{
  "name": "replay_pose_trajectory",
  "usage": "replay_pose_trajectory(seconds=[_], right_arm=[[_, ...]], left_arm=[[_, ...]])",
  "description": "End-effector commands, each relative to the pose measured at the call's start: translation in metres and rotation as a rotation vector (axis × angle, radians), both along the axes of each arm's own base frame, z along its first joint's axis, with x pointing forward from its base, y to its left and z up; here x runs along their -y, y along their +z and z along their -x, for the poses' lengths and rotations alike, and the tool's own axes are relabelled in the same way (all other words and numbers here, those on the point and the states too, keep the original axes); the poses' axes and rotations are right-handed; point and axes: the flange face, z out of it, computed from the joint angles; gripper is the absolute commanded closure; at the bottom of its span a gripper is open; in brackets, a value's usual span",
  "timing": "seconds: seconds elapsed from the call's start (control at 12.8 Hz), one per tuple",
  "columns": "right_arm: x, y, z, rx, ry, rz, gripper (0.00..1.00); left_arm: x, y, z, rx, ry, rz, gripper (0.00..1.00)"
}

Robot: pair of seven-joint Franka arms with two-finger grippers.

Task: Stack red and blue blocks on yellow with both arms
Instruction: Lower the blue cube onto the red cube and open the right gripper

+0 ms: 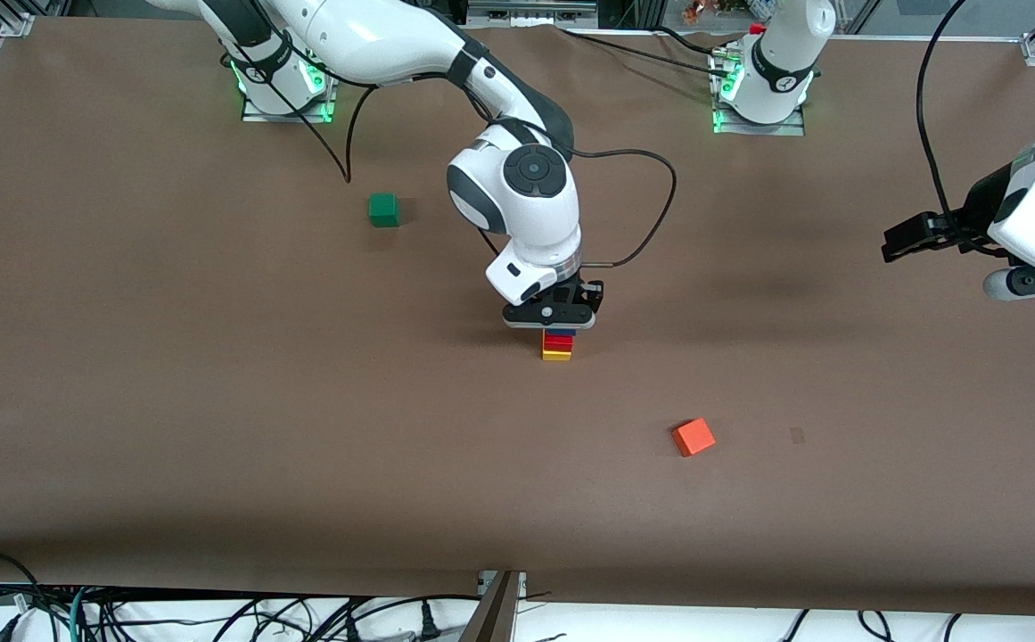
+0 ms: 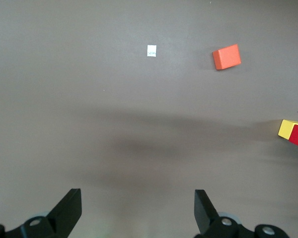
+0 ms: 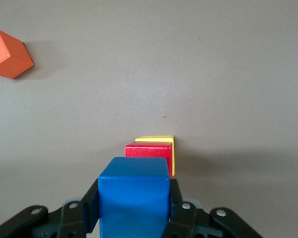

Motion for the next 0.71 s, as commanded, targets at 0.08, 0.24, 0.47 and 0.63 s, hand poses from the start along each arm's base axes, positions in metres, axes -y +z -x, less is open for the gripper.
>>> replay_pose_trajectory(seconds=[0.08, 0.24, 0.47, 0.63], right_arm=[[-0.005, 0.006, -0.004, 0.035, 0.004, -0.004, 0.51], [-0.005, -0.002, -0.005, 0.036, 0.005, 0.003, 0.51], [-0.005, -0.008, -0.005, 0.043, 0.010, 0.012, 0.51], [-0.005, -0.008, -0.005, 0.044, 0.011, 0.013, 0.50]], left_arm=[[0.001, 0.002, -0.004, 0.008, -0.019, 0.023, 0.00], [0.000, 0.002, -0.004, 0.008, -0.018, 0.023, 0.00], [0.000, 0.001, -0.004, 0.007, -0.019, 0.023, 0.00], [0.001, -0.001, -0.005, 0.004, -0.021, 0.022, 0.00]])
